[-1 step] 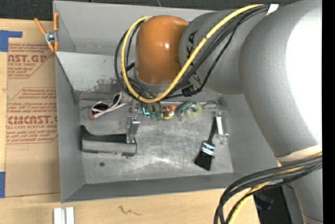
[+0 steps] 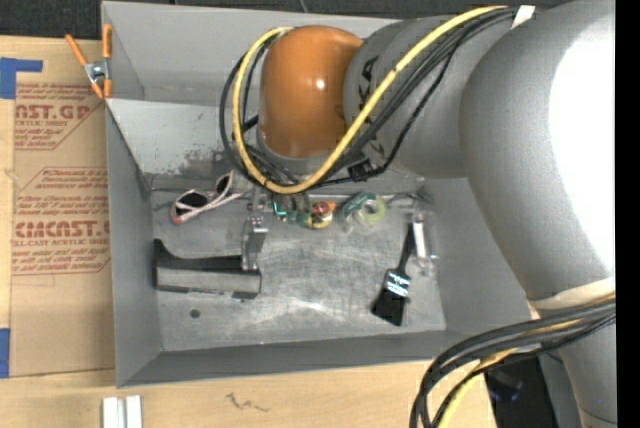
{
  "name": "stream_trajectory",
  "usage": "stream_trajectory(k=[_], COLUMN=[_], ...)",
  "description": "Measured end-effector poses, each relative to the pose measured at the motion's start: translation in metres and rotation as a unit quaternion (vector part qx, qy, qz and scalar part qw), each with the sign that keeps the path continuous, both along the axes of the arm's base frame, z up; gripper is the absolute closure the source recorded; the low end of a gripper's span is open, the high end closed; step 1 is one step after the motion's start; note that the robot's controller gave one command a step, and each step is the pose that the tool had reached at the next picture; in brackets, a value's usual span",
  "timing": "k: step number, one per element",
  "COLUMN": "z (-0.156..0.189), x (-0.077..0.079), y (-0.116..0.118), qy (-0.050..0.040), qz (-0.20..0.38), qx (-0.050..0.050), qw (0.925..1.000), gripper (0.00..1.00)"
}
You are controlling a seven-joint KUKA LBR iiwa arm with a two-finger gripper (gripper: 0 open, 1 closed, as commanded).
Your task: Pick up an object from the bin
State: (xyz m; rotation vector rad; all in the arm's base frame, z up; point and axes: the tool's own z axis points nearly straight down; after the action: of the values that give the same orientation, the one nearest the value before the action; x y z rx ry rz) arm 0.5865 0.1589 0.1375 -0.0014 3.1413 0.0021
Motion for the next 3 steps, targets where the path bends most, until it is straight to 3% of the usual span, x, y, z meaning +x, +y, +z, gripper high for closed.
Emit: stream_trajectory(k=[1, 2, 3], z=[-0.025, -0.055, -0.055], x=[-0.021, -0.046, -0.046], y=[0.007, -0.003, -0.003], qy=[-0.0046, 0.0054, 0.0054], qz=[0.013, 0.058, 0.058], qx=[0.001, 0.006, 0.006], qw=[0.9999, 0.9983, 0.9983], gripper=[0.00, 1.00, 1.00])
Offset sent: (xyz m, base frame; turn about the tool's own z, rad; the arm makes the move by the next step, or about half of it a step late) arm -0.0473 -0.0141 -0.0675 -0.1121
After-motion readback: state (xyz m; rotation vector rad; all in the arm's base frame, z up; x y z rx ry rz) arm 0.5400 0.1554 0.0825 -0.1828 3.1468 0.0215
